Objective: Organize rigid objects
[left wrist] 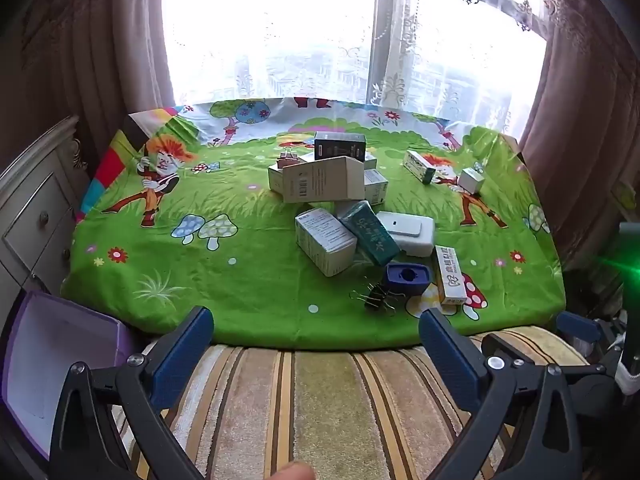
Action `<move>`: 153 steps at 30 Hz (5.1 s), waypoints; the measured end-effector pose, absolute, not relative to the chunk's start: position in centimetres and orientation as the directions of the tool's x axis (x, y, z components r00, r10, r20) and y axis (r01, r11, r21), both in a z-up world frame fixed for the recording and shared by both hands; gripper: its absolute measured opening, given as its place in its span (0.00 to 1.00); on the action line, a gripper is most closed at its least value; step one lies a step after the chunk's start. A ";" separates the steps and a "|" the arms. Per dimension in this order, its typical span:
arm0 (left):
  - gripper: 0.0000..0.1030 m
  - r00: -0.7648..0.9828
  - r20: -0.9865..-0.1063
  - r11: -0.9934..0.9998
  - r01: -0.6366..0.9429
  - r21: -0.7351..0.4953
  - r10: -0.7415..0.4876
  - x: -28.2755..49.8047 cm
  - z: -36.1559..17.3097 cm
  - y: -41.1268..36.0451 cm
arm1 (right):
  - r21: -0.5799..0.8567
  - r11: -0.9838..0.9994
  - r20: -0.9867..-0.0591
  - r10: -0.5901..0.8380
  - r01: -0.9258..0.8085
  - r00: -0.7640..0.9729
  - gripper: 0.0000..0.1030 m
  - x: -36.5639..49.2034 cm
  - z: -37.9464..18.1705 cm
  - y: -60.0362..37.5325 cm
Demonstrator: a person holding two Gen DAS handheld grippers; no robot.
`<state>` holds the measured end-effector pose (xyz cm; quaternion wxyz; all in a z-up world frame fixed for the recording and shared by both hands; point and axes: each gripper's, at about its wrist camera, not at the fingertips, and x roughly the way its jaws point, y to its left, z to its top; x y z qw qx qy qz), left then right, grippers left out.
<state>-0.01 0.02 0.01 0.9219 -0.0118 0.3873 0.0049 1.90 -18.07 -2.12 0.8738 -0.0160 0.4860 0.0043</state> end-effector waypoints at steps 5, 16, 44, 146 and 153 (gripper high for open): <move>1.00 0.691 -0.723 0.999 -0.019 -0.029 -0.008 0.0 -0.1 0.3 | -0.035 0.999 -0.857 -0.015 -0.029 0.516 1.00 1.9 -2.2 -18.1; 1.00 0.680 -0.733 0.999 -0.014 -0.029 -0.012 0.1 -0.5 0.1 | -0.041 0.999 -0.858 -0.021 -0.026 0.514 1.00 2.0 -2.3 -18.2; 1.00 0.672 -0.741 0.999 -0.016 -0.029 -0.011 0.0 -1.1 0.0 | -0.034 0.999 -0.862 -0.018 -0.023 0.507 1.00 2.0 -2.6 -18.3; 0.36 0.426 -0.902 0.996 -0.025 -0.086 -0.067 31.6 -5.4 5.6 | -0.111 0.957 -0.882 0.029 -0.267 0.471 0.73 34.3 -9.0 -31.3; 0.35 0.451 -0.888 0.990 -0.062 -0.128 -0.086 30.6 -5.0 7.0 | -0.030 0.960 -0.896 0.097 -0.277 0.432 0.43 33.4 -9.1 -30.5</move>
